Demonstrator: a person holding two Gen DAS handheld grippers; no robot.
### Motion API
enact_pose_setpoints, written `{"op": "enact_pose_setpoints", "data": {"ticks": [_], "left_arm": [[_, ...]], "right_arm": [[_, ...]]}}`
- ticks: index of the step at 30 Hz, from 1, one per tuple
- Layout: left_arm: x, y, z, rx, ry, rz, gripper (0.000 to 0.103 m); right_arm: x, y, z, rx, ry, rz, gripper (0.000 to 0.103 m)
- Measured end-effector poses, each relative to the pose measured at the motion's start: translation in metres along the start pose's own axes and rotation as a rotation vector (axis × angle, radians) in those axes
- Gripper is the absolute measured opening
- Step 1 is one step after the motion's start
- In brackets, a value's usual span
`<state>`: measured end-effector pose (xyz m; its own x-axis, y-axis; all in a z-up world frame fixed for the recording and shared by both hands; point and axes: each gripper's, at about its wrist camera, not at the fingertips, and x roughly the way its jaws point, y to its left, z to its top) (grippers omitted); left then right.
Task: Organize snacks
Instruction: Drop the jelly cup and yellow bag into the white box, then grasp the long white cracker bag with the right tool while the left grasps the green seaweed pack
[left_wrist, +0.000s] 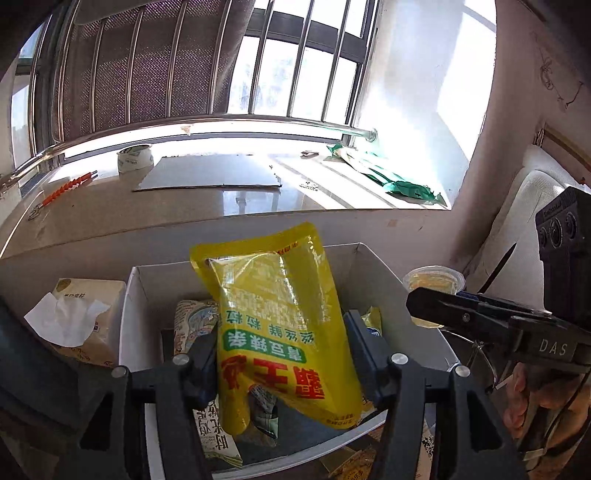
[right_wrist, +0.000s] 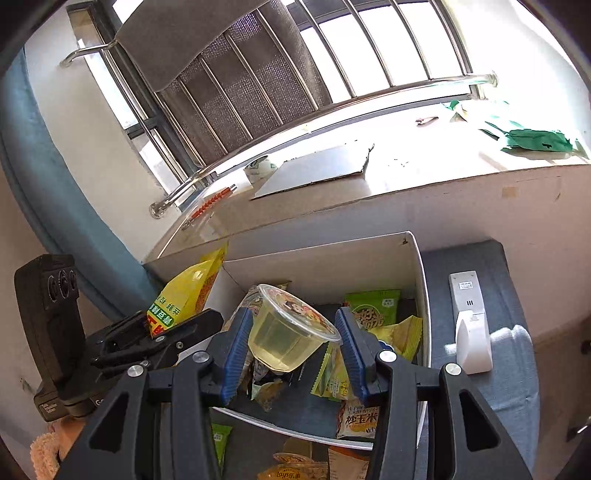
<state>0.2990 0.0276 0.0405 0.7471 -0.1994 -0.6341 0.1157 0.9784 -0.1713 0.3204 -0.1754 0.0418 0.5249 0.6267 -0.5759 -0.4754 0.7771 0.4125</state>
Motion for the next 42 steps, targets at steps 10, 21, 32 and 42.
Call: {"op": "enact_pose_setpoints", "data": {"ticks": [10, 21, 32, 42], "left_arm": [[-0.013, 0.008, -0.026, -0.002, 0.020, 0.047, 0.103], [-0.107, -0.004, -0.093, 0.019, -0.052, 0.069, 0.103], [-0.158, -0.045, -0.221, -0.127, -0.039, 0.030, 0.103], [-0.159, -0.073, -0.254, -0.100, -0.022, 0.030, 0.103]], "right_arm": [[-0.016, -0.010, -0.020, 0.032, -0.029, -0.074, 0.103], [-0.083, 0.033, -0.079, -0.121, -0.081, 0.020, 0.103], [-0.125, 0.020, -0.208, -0.078, -0.036, -0.042, 0.103], [-0.128, -0.010, -0.253, -0.013, 0.074, -0.087, 0.103]]}}
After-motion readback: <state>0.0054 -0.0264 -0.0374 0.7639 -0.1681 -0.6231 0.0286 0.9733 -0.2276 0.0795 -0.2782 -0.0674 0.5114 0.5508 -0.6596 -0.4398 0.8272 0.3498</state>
